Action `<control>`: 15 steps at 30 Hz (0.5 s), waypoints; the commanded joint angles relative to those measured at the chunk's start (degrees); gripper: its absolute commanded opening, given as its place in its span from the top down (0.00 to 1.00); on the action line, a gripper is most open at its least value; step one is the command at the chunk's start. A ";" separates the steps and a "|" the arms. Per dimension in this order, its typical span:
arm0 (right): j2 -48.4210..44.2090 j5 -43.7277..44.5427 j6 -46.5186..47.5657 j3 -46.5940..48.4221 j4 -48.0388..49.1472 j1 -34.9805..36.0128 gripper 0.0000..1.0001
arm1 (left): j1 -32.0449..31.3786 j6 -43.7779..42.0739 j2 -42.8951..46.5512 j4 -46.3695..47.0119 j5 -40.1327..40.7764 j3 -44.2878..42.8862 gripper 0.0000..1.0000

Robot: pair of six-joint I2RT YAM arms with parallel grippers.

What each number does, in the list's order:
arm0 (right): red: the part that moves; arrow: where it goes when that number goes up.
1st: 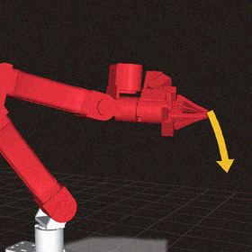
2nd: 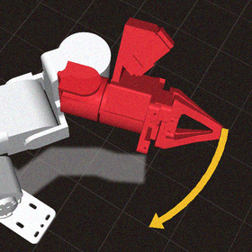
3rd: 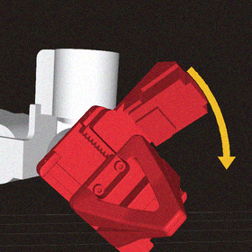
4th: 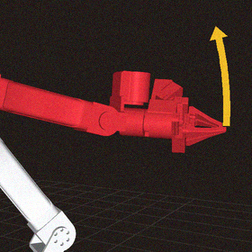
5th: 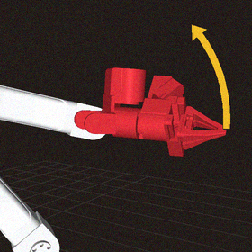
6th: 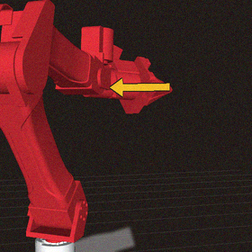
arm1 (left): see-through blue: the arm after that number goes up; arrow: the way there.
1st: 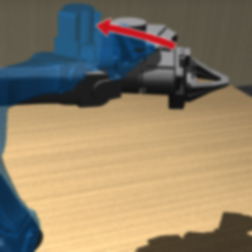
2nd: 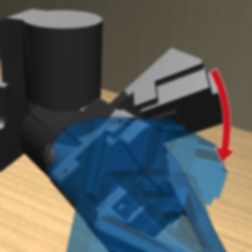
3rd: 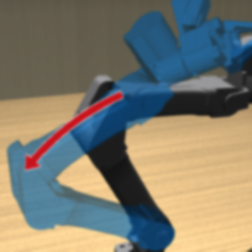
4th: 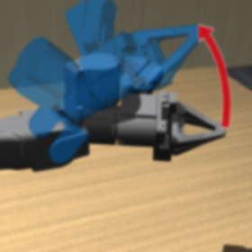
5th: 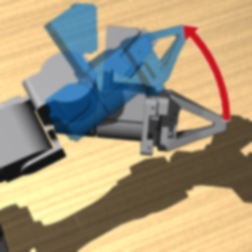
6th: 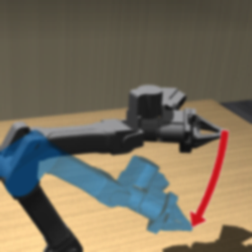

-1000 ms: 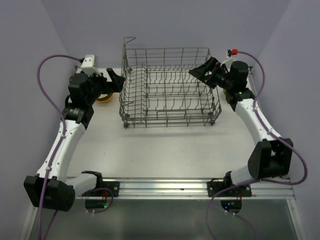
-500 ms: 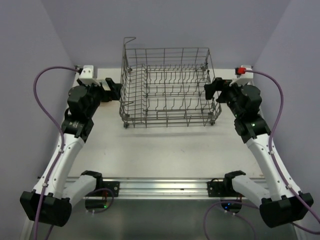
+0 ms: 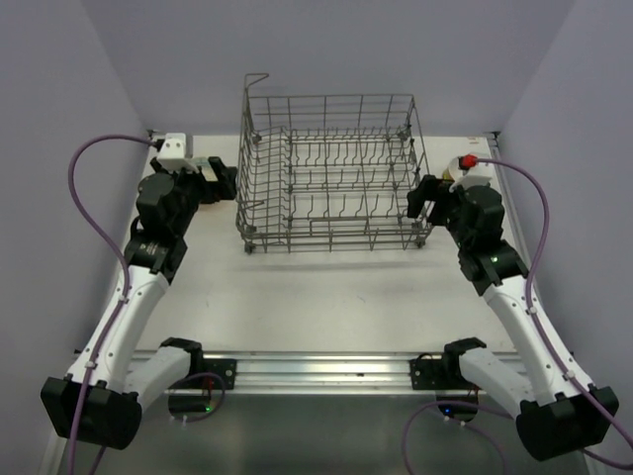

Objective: Unload the bowls from the dish rack

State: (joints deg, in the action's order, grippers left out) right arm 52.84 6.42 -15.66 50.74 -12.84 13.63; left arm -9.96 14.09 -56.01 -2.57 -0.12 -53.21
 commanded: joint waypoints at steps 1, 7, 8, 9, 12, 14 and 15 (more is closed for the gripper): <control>0.42 2.11 -1.83 0.67 0.63 0.35 0.01 | -0.33 -1.34 0.29 4.06 2.40 0.65 0.00; 1.83 1.85 -2.44 0.76 0.18 0.35 0.01 | -0.33 -1.43 -0.33 4.33 4.25 1.44 0.00; 1.83 1.32 -2.10 0.76 0.18 0.35 0.01 | -0.33 -1.43 -0.76 4.33 4.69 1.44 0.00; 1.74 1.23 -1.75 0.68 0.45 0.35 0.01 | -0.33 -1.43 -0.86 4.33 4.69 1.53 0.00; 1.74 1.14 -1.30 0.50 0.62 0.35 0.01 | -0.33 -1.34 -1.56 4.33 4.52 1.53 0.00; 3.23 2.72 -1.92 1.89 -1.64 0.35 0.01 | -0.33 -1.43 -2.00 4.24 4.60 1.44 0.00; 3.76 3.42 -2.79 2.34 -2.18 0.35 0.01 | -0.33 -1.34 -2.09 4.24 4.52 1.44 0.00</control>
State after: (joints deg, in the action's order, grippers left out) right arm 55.22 7.18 -17.26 50.78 -13.34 13.78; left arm -9.96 13.85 -57.69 -1.41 3.27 -51.83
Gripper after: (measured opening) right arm 0.986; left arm 0.997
